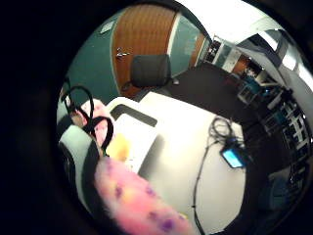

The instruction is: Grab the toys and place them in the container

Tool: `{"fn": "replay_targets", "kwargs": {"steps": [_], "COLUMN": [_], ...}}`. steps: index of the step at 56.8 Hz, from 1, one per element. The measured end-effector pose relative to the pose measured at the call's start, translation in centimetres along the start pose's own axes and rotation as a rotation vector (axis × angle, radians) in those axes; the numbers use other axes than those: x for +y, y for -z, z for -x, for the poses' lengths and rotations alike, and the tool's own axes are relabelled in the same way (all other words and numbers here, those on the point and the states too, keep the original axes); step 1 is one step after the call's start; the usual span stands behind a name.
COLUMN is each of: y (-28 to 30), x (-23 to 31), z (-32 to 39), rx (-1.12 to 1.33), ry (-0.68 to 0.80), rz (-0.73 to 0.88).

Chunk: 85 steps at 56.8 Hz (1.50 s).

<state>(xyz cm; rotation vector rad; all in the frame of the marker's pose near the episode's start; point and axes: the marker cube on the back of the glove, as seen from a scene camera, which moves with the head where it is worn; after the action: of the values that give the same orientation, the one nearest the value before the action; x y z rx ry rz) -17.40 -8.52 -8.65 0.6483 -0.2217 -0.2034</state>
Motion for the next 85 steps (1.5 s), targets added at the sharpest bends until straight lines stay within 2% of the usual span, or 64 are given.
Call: {"fn": "replay_targets", "kwargs": {"steps": [2,4,14,20,30,37,43,47,49,53,61,66,71,77,85], "y": [-0.9,-1.9,-8.1,-7.6,-3.7,-0.5,2.7,1.7,1.5,1.6,-0.6,-3.5,-5.1,-6.8,-6.8], "x": [-1.0,-1.6,0.1,0.6,2.9,7.2,9.7,15.1,16.7,18.5,24.3,29.9,32.0,33.3,31.8], "z": [0.1,-0.1,4.0,3.3,-0.3,-2.4,-7.4,-6.8,-8.0,-11.8,-15.4,-13.6,-13.8,-13.7,-13.1], "rx": [-0.078,-0.099,-0.043,-0.056,-0.022,0.005,0.012,0.217,0.277,0.261,0.255,0.309,0.304,0.311,0.271], "ry": [-0.109,-0.147,-0.120,-0.105,-0.069,-0.012,-0.038,0.098,0.078,-0.024,-0.048,0.059,0.078,0.128,0.229], "rz": [0.016,0.045,0.289,0.267,0.269,0.328,0.411,0.467,0.509,0.612,0.757,0.833,0.881,0.870,0.618]}}
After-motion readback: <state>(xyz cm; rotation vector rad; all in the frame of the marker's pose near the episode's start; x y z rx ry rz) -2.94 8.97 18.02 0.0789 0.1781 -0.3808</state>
